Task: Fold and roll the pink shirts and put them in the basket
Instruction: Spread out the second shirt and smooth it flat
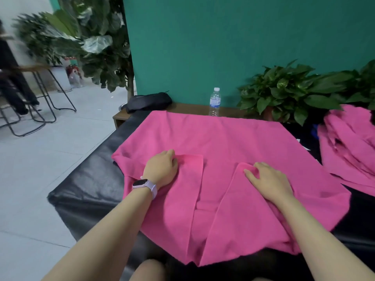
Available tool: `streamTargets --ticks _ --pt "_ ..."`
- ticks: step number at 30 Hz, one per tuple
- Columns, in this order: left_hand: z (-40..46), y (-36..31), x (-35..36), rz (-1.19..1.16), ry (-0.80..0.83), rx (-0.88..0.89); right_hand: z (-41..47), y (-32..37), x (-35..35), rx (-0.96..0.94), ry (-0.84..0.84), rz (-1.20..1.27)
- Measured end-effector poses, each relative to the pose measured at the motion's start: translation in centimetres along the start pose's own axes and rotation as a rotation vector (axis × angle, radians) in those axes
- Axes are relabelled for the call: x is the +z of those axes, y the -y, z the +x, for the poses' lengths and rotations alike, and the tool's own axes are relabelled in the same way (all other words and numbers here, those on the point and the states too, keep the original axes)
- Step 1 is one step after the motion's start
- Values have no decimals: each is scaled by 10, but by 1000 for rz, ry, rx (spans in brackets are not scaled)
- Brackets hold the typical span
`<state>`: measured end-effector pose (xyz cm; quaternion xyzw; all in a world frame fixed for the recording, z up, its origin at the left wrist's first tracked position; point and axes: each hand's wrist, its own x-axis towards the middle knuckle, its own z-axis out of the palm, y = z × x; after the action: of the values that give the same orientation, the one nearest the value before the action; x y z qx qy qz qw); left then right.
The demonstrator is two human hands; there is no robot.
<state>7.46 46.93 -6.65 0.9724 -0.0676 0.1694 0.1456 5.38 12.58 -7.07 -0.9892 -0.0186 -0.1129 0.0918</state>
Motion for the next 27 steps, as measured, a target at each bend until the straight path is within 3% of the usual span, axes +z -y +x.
streamTargets --ticks 13,20,27 --pt "-61 -12 -22 18 16 43 -77 9 -11 70 -60 -5" --pt "-47 -17 -24 -39 33 -70 -66 12 -22 52 -34 69" --pt "27 -26 -64 -114 -288 -106 -6 15 -62 -11 -278 331"
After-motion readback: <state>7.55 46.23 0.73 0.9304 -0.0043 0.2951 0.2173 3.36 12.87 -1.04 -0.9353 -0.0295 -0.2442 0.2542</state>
